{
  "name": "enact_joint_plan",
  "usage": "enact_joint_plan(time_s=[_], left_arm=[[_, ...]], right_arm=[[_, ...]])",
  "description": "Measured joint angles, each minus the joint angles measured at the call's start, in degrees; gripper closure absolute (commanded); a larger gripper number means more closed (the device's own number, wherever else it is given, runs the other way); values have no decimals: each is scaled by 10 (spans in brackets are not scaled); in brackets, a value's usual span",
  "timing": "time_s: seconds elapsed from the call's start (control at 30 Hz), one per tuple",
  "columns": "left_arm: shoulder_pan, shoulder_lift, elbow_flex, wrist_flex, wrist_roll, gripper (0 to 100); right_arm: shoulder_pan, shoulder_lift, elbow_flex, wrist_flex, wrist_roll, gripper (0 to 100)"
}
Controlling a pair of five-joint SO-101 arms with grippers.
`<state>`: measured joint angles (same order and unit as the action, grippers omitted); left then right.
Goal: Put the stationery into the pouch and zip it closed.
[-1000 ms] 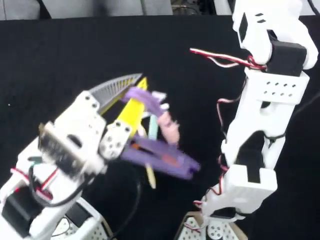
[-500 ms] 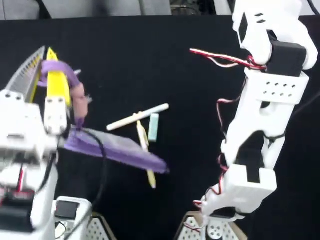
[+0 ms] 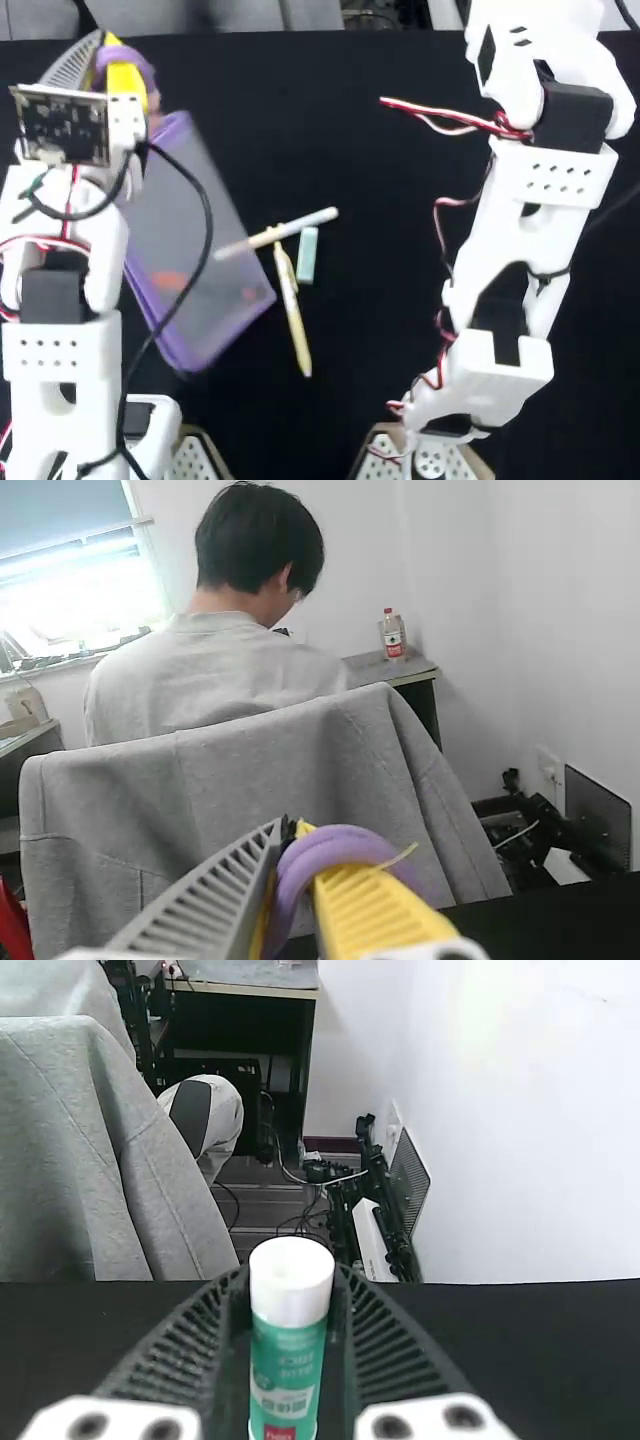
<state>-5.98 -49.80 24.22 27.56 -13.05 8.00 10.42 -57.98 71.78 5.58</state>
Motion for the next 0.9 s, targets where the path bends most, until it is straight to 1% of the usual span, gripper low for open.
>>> enact_joint_plan(time_s=[0.17,0.33,0.43,0.63,0.77,0.9], left_arm=[[-41,10,-10,0,0,971],[-49,-3,7,0,0,971],[-48,-40,36,0,0,971],[-21,-178,129,0,0,971],[12,-301,206,0,0,971],[21,-431,285,0,0,971]], right_arm=[[0,0,0,0,0,987],[0,0,0,0,-4,987],[0,0,0,0,-5,987],[-12,0,-6,28,-25,987],[-55,0,-20,53,-40,987],[-102,0,-20,62,-42,987]])
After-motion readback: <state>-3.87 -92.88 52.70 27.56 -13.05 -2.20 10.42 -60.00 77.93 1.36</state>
